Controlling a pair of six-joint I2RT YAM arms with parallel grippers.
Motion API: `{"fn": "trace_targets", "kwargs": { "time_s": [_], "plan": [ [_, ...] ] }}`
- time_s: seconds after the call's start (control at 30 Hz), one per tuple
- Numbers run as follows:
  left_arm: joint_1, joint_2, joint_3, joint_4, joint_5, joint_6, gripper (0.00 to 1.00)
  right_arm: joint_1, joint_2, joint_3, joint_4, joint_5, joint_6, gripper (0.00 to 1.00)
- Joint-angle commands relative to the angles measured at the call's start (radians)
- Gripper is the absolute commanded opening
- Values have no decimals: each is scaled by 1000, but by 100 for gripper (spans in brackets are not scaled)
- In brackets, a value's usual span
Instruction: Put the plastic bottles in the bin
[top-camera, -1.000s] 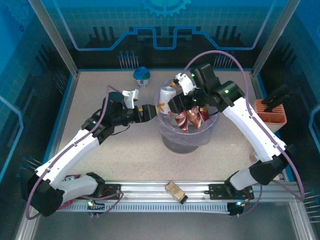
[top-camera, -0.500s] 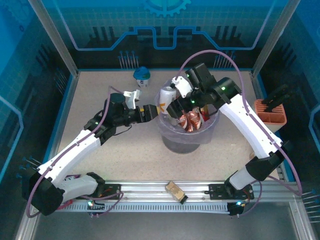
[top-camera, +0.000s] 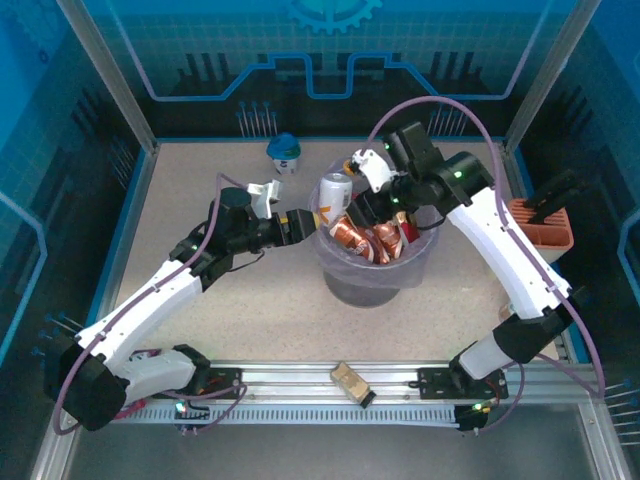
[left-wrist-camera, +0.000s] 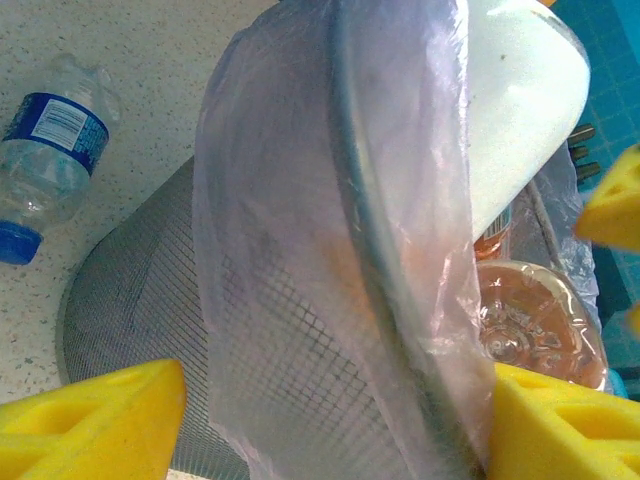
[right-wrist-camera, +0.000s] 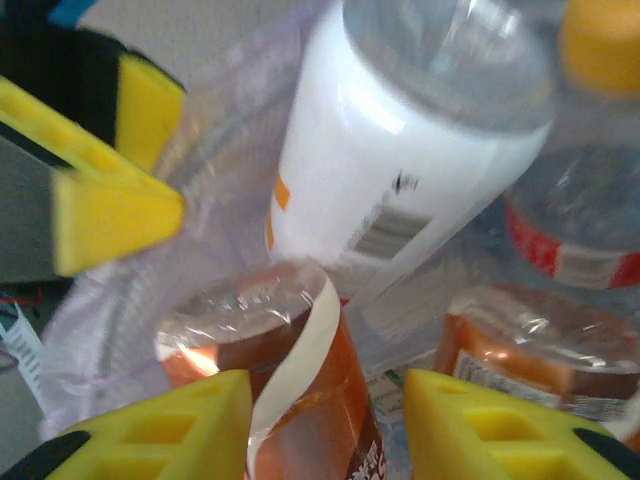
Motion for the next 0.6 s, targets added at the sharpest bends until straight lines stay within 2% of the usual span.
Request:
{"fn": "trace_targets", "kwargs": {
  "time_s": [0.0,0.1,0.23,0.37,0.57],
  "plan": [
    [-11,2,-18,18,-4,-5,74,14,-38,-102,53,-61,54,42],
    [-15,11,-15,23,2,-6,74,6,-48,-125,77,-70,78,40],
    [-22,25,0,19,1,0,74,-33,-57,-60,88,-90,103,45],
    [-39,53,18,23,-3,5,74,-116,-92,-5,113,-108,142,51],
    [-90,154,88,58,9,22,74,-286,-161,-41,165,-113,220,58]
  ]
}}
